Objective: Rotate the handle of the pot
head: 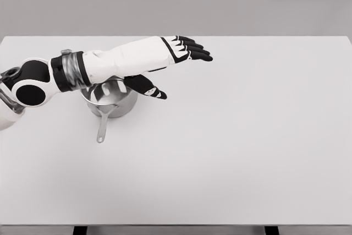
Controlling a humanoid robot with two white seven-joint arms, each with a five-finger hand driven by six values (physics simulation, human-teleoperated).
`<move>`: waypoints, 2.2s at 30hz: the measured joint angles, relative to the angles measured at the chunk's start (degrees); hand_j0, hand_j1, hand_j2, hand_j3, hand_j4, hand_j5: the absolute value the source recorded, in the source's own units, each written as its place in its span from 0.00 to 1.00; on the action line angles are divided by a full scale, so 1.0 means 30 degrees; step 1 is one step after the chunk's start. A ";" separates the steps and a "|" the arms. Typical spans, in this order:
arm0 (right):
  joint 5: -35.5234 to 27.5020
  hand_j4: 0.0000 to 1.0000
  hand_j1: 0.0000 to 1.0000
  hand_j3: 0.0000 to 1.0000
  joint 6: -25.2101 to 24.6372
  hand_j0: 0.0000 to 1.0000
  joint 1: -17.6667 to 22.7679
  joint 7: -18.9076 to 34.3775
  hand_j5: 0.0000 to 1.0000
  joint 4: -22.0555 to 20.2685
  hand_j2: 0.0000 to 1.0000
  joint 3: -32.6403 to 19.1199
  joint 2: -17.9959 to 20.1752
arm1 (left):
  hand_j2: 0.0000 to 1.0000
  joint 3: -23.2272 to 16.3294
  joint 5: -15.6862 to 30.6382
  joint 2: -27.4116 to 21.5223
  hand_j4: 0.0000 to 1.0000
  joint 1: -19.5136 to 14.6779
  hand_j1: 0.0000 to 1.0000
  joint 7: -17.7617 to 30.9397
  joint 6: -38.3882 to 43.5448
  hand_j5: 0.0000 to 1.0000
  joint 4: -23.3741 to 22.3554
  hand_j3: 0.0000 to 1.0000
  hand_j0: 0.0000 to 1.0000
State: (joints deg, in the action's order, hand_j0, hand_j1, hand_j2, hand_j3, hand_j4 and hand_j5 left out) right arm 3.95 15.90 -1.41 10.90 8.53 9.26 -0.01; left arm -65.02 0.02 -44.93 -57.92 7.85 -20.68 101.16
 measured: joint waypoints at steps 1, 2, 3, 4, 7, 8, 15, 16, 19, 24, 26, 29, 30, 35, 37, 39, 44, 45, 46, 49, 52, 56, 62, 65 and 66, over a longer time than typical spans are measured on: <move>-0.0001 1.00 1.00 1.00 0.0000 1.00 0.0000 0.0002 1.00 0.0000 1.00 0.0004 0.0000 | 1.00 0.0000 0.0000 0.0003 1.00 0.0000 1.00 0.0000 0.0000 1.00 0.0000 1.00 1.00; -0.0002 1.00 1.00 1.00 -0.0001 1.00 0.0000 0.0002 1.00 0.0000 1.00 0.0002 0.0000 | 1.00 -0.0005 -0.0009 0.0000 1.00 0.0176 1.00 0.0000 0.0000 1.00 0.0000 1.00 1.00; -0.0001 1.00 1.00 1.00 0.0001 1.00 0.0000 0.0001 1.00 -0.0002 1.00 -0.0008 0.0000 | 1.00 -0.0003 -0.0032 0.0002 1.00 0.0264 1.00 0.0001 0.0000 1.00 0.0000 1.00 1.00; -0.0001 1.00 1.00 1.00 0.0002 1.00 0.0000 -0.0001 1.00 -0.0010 1.00 -0.0010 0.0000 | 1.00 0.0000 -0.0049 0.0026 1.00 0.0264 1.00 0.0000 0.0000 1.00 0.0000 1.00 1.00; -0.0001 1.00 1.00 1.00 0.0007 1.00 0.0000 0.0005 1.00 -0.0022 1.00 0.0000 0.0000 | 1.00 0.0019 -0.0074 0.0016 1.00 0.0264 1.00 0.0000 0.0000 1.00 -0.0005 1.00 1.00; -0.0002 1.00 1.00 1.00 0.0011 1.00 0.0000 0.0002 1.00 -0.0032 1.00 0.0000 0.0000 | 1.00 0.0024 -0.0079 0.0012 1.00 0.0263 1.00 0.0000 0.0000 1.00 -0.0003 1.00 1.00; -0.0002 1.00 1.00 1.00 0.0012 1.00 -0.0029 -0.0005 1.00 -0.0031 1.00 0.0025 0.0000 | 1.00 0.0382 -0.0082 -0.0176 1.00 0.0264 1.00 0.0022 0.0002 1.00 -0.0006 1.00 1.00; -0.0001 1.00 1.00 1.00 0.0010 1.00 0.0000 -0.0001 1.00 -0.0030 1.00 0.0018 0.0000 | 1.00 0.0414 -0.0046 -0.0230 1.00 -0.0029 1.00 -0.0017 -0.0041 1.00 -0.0004 1.00 1.00; -0.0002 1.00 1.00 1.00 0.0006 1.00 0.0000 -0.0002 1.00 -0.0026 1.00 0.0002 0.0000 | 1.00 0.0485 0.0021 -0.0603 1.00 0.0088 1.00 -0.0181 -0.0849 1.00 -0.0002 1.00 1.00; -0.0002 1.00 1.00 1.00 0.0006 1.00 0.0000 -0.0006 1.00 -0.0026 1.00 -0.0005 0.0000 | 1.00 0.0748 0.0021 -0.0631 1.00 0.0058 1.00 -0.0344 -0.1881 1.00 0.0001 1.00 1.00; -0.0003 1.00 1.00 1.00 0.0002 1.00 0.0000 -0.0004 1.00 -0.0028 1.00 -0.0007 0.0000 | 1.00 0.0993 -0.0010 -0.0438 1.00 0.0967 1.00 -0.0437 -0.1964 1.00 0.0000 1.00 1.00; -0.0003 1.00 1.00 1.00 0.0009 1.00 0.0000 -0.0006 1.00 -0.0029 1.00 -0.0007 0.0000 | 1.00 0.1421 -0.0055 -0.0231 1.00 0.1317 1.00 -0.0695 -0.1962 1.00 0.0000 1.00 1.00; -0.0003 1.00 1.00 1.00 0.0006 1.00 0.0000 -0.0006 1.00 -0.0029 1.00 -0.0007 0.0000 | 1.00 0.1514 -0.0125 -0.0238 1.00 0.1493 1.00 -0.0956 -0.1963 1.00 0.0000 1.00 1.00; -0.0002 1.00 1.00 1.00 0.0009 1.00 0.0000 -0.0005 1.00 -0.0029 1.00 -0.0007 0.0000 | 1.00 0.1741 -0.1056 -0.0422 1.00 0.2549 1.00 -0.3817 -0.1952 1.00 0.0000 1.00 1.00; -0.0002 1.00 1.00 1.00 0.0009 1.00 0.0000 -0.0005 1.00 -0.0029 1.00 -0.0007 0.0000 | 1.00 0.1751 -0.1292 -0.0571 1.00 0.3105 1.00 -0.4767 -0.1950 1.00 -0.0001 1.00 1.00; -0.0003 1.00 1.00 1.00 0.0014 1.00 0.0000 -0.0006 1.00 -0.0029 1.00 -0.0008 0.0000 | 1.00 0.1749 -0.1778 -0.0663 1.00 0.3749 1.00 -0.5338 -0.2010 1.00 -0.0001 1.00 1.00; -0.0002 1.00 1.00 1.00 0.0005 1.00 0.0000 -0.0007 1.00 -0.0029 1.00 -0.0007 0.0000 | 1.00 0.1741 -0.3249 -0.1128 1.00 0.5185 1.00 -0.6626 -0.2094 1.00 -0.0001 1.00 1.00; -0.0002 1.00 1.00 1.00 0.0006 1.00 0.0000 -0.0007 1.00 -0.0029 1.00 -0.0007 0.0000 | 1.00 0.1739 -0.3618 -0.1187 1.00 0.5186 1.00 -0.6720 -0.2093 1.00 -0.0001 1.00 1.00; -0.0002 1.00 1.00 1.00 0.0004 1.00 0.0000 -0.0007 1.00 -0.0029 1.00 -0.0007 0.0000 | 1.00 0.1730 -0.4064 -0.1229 1.00 0.5186 1.00 -0.6777 -0.2086 1.00 -0.0001 1.00 1.00; -0.0002 1.00 1.00 1.00 0.0008 1.00 0.0000 -0.0007 1.00 -0.0029 1.00 -0.0007 0.0000 | 1.00 0.1706 -0.5377 -0.1285 1.00 0.5186 1.00 -0.6881 -0.2070 1.00 -0.0001 1.00 1.00; -0.0002 1.00 1.00 1.00 0.0007 1.00 0.0000 -0.0007 1.00 -0.0029 1.00 -0.0007 0.0000 | 1.00 0.1701 -0.6830 -0.1253 1.00 0.5302 1.00 -0.6979 -0.2092 1.00 -0.0001 1.00 1.00; -0.0002 1.00 1.00 1.00 0.0004 1.00 0.0000 -0.0007 1.00 -0.0029 1.00 -0.0009 0.0000 | 1.00 0.1760 -0.7557 -0.1194 1.00 0.5479 1.00 -0.7052 -0.2198 1.00 0.0006 1.00 1.00; -0.0002 1.00 1.00 1.00 0.0006 1.00 0.0000 -0.0006 1.00 -0.0029 1.00 -0.0007 0.0000 | 1.00 0.1737 -0.7996 -0.1296 1.00 0.5479 1.00 -0.6967 -0.2493 1.00 0.0002 1.00 1.00; -0.0002 1.00 1.00 1.00 0.0001 1.00 0.0000 -0.0006 1.00 -0.0029 1.00 -0.0007 0.0000 | 1.00 0.1683 -0.8720 -0.1305 1.00 0.5478 1.00 -0.6876 -0.2528 1.00 0.0001 1.00 1.00; -0.0002 1.00 1.00 1.00 0.0005 1.00 0.0000 -0.0007 1.00 -0.0029 1.00 -0.0007 0.0000 | 1.00 0.1658 -0.9010 -0.1313 1.00 0.5479 1.00 -0.6782 -0.2530 1.00 0.0000 1.00 1.00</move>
State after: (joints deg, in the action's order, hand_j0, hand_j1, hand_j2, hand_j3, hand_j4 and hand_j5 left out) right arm 3.94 15.92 -1.41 10.88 8.44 9.24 -0.01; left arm -60.04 -27.01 -48.87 -41.48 -12.49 -28.27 101.16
